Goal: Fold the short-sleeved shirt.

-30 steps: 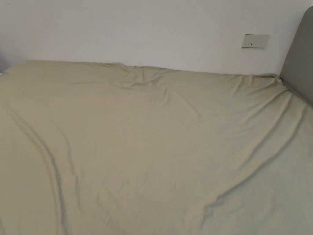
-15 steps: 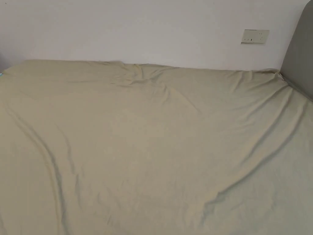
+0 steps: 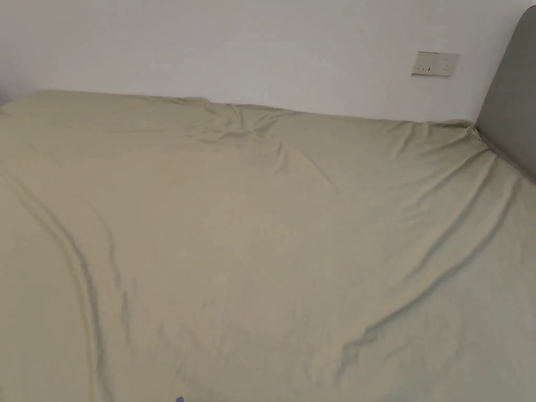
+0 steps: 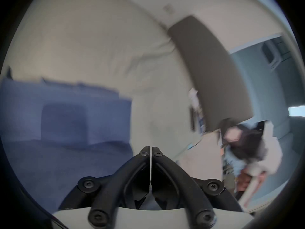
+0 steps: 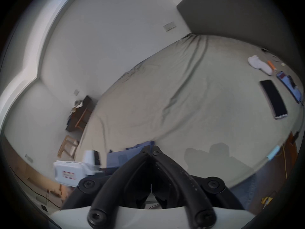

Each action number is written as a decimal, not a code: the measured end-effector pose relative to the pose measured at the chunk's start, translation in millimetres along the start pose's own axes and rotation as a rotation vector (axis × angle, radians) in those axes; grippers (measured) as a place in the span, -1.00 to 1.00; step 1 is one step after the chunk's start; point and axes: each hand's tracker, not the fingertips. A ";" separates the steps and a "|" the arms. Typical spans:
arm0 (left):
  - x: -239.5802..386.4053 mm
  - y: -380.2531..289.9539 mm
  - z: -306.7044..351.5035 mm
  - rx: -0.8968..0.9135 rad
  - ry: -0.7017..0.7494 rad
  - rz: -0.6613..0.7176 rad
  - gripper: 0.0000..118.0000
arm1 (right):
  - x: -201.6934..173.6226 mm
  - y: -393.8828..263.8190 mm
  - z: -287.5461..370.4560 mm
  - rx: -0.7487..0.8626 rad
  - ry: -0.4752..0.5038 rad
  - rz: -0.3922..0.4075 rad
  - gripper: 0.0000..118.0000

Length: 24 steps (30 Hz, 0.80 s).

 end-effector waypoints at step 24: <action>-135.9 6.5 91.3 0.029 0.195 0.022 0.24 | -37.7 -60.7 -184.3 -0.456 0.058 0.130 -0.98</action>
